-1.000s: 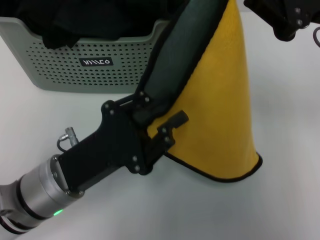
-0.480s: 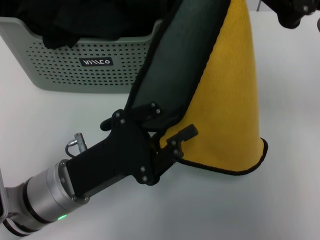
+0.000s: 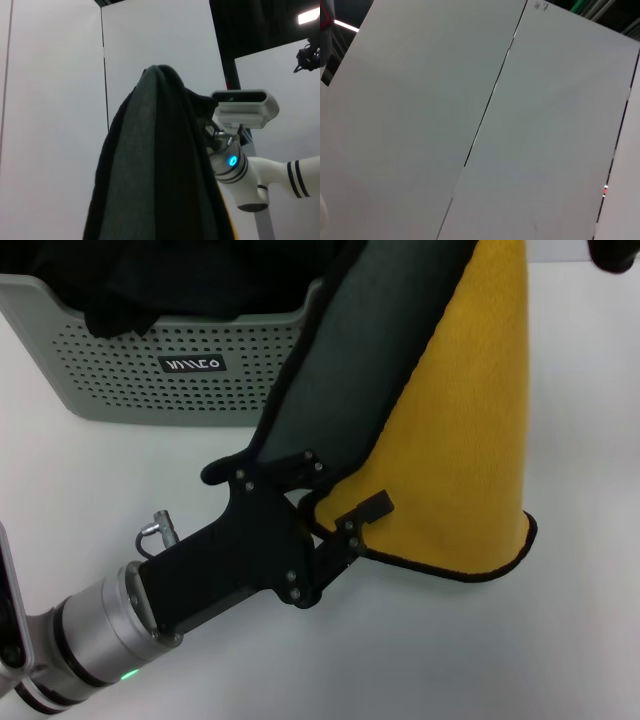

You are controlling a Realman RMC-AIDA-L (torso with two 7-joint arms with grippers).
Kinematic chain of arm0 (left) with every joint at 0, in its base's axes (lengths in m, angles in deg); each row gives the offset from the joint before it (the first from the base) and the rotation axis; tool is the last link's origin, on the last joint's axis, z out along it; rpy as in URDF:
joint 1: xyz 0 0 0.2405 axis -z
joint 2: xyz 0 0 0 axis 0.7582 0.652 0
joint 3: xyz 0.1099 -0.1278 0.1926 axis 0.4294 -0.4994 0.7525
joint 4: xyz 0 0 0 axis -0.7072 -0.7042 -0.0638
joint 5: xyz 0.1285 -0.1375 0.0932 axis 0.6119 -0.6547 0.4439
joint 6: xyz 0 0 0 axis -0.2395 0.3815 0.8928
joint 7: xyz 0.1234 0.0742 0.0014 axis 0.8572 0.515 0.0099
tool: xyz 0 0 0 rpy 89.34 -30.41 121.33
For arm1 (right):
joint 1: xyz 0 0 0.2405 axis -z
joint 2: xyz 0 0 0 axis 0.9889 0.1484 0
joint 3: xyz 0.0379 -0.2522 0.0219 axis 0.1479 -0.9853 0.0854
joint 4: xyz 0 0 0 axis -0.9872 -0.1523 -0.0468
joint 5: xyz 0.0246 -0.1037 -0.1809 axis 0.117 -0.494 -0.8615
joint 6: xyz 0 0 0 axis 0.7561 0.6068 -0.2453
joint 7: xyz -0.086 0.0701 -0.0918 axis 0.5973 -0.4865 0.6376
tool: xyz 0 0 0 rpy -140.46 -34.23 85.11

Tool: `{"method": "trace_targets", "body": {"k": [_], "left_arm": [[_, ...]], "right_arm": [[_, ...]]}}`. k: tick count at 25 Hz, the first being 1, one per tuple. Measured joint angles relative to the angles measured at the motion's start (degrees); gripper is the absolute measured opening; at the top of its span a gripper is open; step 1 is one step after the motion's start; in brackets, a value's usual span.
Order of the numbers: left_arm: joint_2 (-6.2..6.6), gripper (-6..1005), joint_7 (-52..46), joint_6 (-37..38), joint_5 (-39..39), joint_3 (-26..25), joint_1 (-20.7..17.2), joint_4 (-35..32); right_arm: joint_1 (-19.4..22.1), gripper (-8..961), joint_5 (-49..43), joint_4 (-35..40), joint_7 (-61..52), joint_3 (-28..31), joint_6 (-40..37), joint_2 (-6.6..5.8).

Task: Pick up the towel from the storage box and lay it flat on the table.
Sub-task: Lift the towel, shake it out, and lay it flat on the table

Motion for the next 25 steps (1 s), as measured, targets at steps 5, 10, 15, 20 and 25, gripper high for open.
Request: {"method": "trace_targets", "body": {"k": [5,10,15,20,25], "left_arm": [[0.05,331,0.0,0.0,-0.2,-0.2,-0.4,0.1],[0.23,332,0.1,0.0,-1.2,-0.6,-1.0,0.4],[0.33,330,0.1,0.0,-1.9,-0.6,-1.1,0.6],[0.4,327,0.1,-0.4,-1.9,-0.6,-1.1,0.7],[0.44,325,0.1,-1.3,-1.6,-0.3,-0.8,0.7]], "right_arm": [[0.8,49,0.0,0.0,-0.1,2.1,-1.2,0.08],[1.4,52,0.5,0.1,-0.1,2.9,-1.5,-0.11],[1.5,54,0.5,0.1,-0.1,3.6,-1.5,-0.24],[1.6,56,0.6,0.1,-0.1,3.8,-1.6,-0.37],[1.4,58,0.8,0.2,-0.2,3.9,-1.6,-0.45]]}}
